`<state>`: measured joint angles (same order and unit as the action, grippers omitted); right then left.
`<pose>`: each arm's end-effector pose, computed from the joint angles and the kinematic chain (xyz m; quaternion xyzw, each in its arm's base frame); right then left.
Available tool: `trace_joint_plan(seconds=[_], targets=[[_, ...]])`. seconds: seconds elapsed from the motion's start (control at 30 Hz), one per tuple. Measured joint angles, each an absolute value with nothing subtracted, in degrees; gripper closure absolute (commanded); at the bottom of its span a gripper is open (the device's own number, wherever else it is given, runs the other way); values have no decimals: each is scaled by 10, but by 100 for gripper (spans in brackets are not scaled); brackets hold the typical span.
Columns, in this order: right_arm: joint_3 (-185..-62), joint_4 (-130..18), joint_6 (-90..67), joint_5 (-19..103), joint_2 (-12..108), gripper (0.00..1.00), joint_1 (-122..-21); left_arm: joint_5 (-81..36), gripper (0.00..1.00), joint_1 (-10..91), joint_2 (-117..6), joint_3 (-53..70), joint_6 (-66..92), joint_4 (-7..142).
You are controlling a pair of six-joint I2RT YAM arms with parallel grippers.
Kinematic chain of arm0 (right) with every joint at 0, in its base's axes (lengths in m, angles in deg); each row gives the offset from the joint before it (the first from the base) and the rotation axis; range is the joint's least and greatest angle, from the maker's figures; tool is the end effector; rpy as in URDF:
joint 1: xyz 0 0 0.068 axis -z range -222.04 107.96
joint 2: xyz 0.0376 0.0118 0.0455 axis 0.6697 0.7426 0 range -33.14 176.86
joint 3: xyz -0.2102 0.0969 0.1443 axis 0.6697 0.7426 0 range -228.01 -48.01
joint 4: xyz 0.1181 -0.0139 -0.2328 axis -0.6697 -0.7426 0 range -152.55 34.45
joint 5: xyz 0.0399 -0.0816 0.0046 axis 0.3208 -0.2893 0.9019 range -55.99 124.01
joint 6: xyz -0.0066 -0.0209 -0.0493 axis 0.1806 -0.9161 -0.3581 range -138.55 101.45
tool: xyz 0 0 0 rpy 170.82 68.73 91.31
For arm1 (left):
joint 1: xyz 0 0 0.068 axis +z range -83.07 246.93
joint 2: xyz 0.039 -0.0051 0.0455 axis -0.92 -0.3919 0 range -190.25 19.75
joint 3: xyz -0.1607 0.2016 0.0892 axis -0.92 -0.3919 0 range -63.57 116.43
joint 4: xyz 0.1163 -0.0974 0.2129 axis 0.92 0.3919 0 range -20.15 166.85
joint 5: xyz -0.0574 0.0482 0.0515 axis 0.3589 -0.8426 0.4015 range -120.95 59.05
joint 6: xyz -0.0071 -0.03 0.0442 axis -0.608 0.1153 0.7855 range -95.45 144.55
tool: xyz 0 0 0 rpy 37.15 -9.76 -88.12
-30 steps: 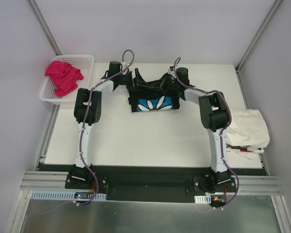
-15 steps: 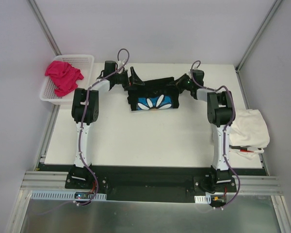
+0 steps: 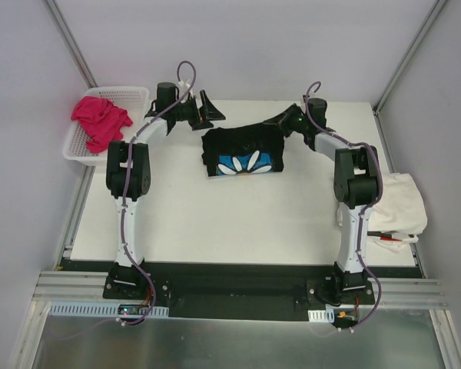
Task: Fold and stack the t-shirts
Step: Smooth out wrinkles on the folded tshirt
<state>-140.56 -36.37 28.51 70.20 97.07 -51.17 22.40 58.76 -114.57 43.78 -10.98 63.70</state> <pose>0.5086 0.1030 0.1804 0.0791 0.7884 0.4839 0.3714 0.5295 -0.1049 0.2110 0.0737 0.7750 -0.5318 0.3333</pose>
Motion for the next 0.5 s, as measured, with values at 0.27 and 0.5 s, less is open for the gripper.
trace_joint_plan(seconds=[0.27, 0.5], targets=[[-1361, -326, 282, 704, 892, 99, -585, 201, 1, 571, -965, 314, -170, 527], [-1339, -283, 334, 718, 987, 99, -612, 194, 1, 518, -947, 184, -274, 341]])
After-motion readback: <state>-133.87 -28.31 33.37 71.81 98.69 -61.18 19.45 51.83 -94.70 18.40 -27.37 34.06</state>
